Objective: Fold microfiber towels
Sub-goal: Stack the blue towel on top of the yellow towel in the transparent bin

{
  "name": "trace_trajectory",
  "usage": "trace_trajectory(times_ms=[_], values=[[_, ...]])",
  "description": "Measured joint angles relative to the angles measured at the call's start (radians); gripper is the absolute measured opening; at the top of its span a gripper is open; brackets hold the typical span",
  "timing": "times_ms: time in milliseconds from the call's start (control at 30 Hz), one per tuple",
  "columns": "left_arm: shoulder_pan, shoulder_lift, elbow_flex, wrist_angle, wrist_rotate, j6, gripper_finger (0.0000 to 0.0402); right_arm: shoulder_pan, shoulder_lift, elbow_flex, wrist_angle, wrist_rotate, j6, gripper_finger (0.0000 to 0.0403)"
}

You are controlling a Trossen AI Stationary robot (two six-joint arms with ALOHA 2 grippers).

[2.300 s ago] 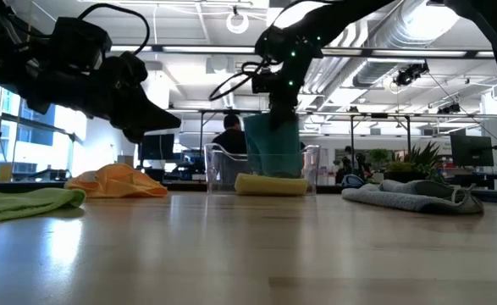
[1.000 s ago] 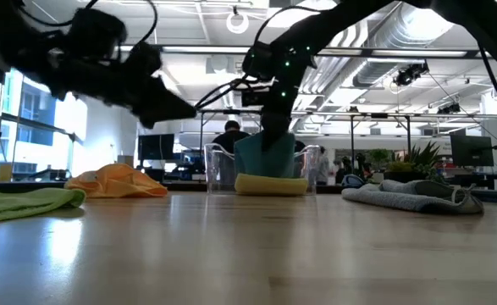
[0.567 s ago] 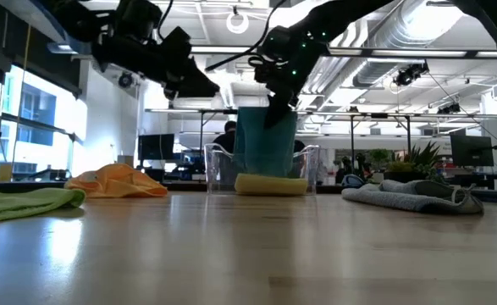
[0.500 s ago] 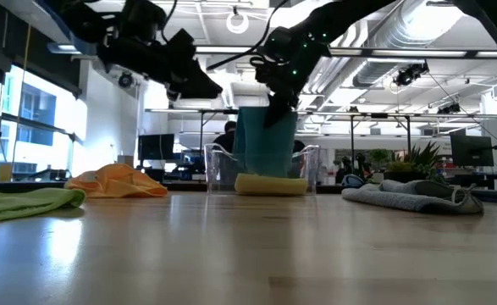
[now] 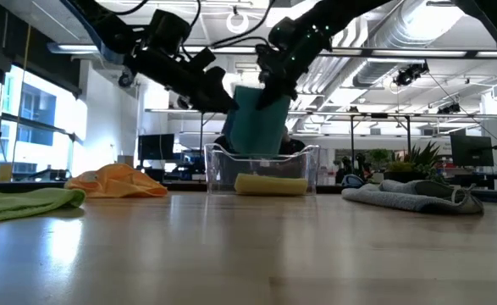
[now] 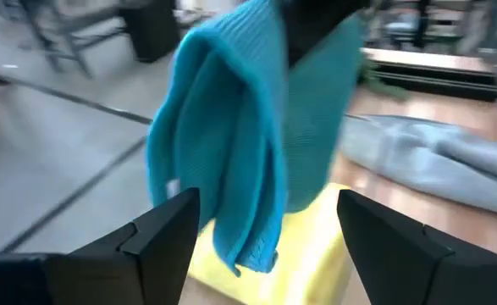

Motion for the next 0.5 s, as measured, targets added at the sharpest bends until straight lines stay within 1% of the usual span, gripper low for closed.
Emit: trace_trajectory(times_ms=[100, 233, 367, 500], values=[[0.001, -0.003, 0.000, 0.029, -0.030, -0.027, 0.0271, 0.004, 0.000, 0.037, -0.009, -0.022, 0.009, 0.0000], [-0.004, -0.021, 0.000, 0.073, -0.082, -0.026, 0.0271, 0.012, -0.001, 0.057, -0.023, -0.059, 0.028, 0.0000], [-0.007, -0.046, 0.000, 0.093, -0.163, 0.013, 0.0271, 0.019, -0.001, 0.059, -0.026, -0.062, 0.041, 0.0000], [-0.006, -0.069, 0.000, 0.084, -0.178, 0.051, 0.0271, 0.027, -0.001, 0.059, -0.028, -0.063, 0.036, 0.0000]])
